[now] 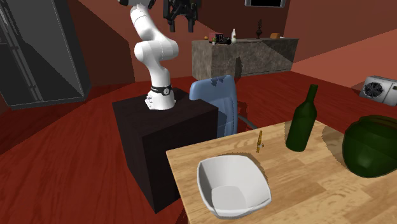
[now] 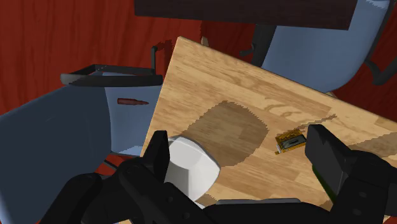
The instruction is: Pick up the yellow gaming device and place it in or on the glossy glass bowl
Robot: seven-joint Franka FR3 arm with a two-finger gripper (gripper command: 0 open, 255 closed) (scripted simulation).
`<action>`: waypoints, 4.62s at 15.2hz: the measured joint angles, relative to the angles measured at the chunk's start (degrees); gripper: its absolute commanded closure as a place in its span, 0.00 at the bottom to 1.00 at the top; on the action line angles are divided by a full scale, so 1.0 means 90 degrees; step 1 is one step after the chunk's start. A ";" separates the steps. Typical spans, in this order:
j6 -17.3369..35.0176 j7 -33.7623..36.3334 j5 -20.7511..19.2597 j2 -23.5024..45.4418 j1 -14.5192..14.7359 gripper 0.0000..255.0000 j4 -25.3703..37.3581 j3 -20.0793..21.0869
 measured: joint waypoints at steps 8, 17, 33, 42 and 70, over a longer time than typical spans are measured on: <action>0.1151 0.0609 0.0226 0.0701 0.0098 0.00 -0.0542 0.0345; 0.2938 0.1547 0.0464 0.2374 0.0244 0.00 -0.0773 0.0892; 0.5065 0.3359 -0.0044 0.6275 0.0479 0.00 0.0780 0.1456; 0.5509 0.4141 -0.0426 0.8536 0.0856 0.00 0.2466 0.1286; 0.5871 0.4427 -0.0556 1.0077 0.1095 1.00 0.3606 0.1117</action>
